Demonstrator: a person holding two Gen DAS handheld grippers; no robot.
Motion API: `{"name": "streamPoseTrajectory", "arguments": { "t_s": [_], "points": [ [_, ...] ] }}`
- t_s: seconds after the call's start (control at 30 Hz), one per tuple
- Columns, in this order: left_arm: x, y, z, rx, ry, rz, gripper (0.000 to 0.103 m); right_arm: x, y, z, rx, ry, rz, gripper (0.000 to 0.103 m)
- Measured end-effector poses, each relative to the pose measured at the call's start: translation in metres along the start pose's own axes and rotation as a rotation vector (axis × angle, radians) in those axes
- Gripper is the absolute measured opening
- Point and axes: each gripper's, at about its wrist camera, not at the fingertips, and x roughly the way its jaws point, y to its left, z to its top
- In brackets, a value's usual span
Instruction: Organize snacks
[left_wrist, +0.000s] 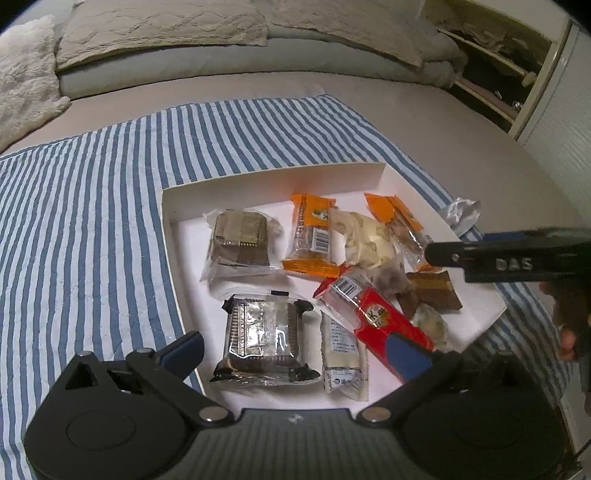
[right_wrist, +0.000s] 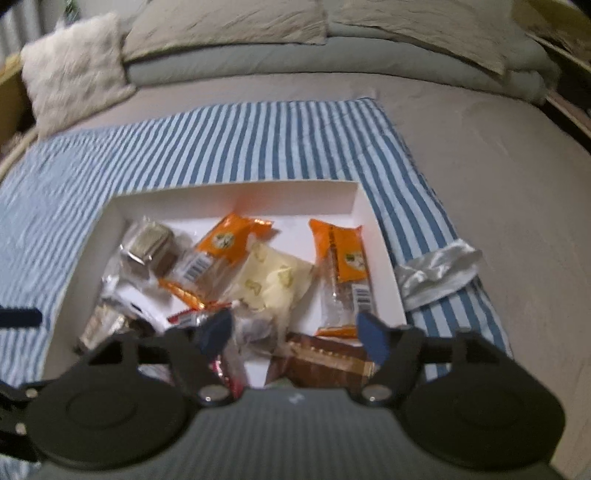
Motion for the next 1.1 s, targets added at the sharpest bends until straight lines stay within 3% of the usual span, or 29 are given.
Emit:
{"name": "streamPoseTrajectory", "arguments": {
  "t_s": [0.03,0.2,0.53,0.73,1.1],
  "points": [
    [-0.003,0.0,0.0,-0.003,-0.005,-0.002,0.103,-0.003,-0.001,-0.001,0.013,-0.002,0.001,0.095],
    [-0.016,0.0,-0.001,-0.016,-0.018,-0.001,0.103,-0.023,-0.005,-0.006,0.031,-0.051,-0.022,0.102],
    [-0.067,0.007,-0.005,-0.054,-0.129,0.037,0.103,-0.082,-0.001,-0.015,0.085,-0.178,0.027,0.103],
    [-0.114,0.012,-0.013,-0.05,-0.246,0.12,0.103,-0.122,0.013,-0.032,0.093,-0.277,0.021,0.102],
    [-0.186,0.031,-0.056,-0.098,-0.418,0.234,0.103,-0.174,0.045,-0.082,0.067,-0.333,0.008,0.102]
  ]
}}
